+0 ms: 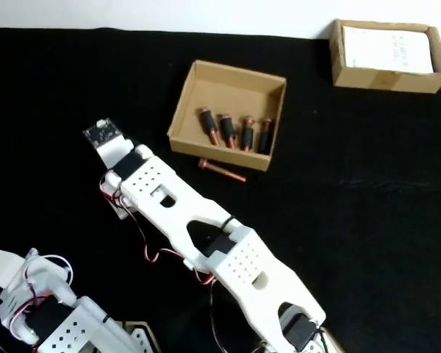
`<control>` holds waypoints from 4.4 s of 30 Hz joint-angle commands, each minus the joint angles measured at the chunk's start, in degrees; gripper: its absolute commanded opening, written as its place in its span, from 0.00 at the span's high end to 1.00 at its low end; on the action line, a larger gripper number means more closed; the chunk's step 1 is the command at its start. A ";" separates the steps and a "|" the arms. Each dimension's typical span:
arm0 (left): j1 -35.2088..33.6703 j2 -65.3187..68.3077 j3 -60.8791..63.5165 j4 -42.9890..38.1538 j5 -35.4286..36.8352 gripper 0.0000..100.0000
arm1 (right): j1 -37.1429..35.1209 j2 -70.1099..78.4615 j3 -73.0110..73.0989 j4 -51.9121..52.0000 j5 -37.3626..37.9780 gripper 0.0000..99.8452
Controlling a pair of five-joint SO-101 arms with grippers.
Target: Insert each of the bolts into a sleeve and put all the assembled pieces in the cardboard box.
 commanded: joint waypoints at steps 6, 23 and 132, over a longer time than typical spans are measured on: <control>-0.04 -0.22 1.10 -0.70 0.09 0.99 | 5.85 -2.42 -5.85 1.45 -0.35 0.99; 31.25 5.23 -24.40 -0.62 -5.45 0.90 | 25.89 -37.93 -32.66 26.68 -0.35 0.99; 86.73 93.41 -130.33 31.56 2.29 0.99 | 48.92 -157.05 117.14 -26.15 2.99 0.99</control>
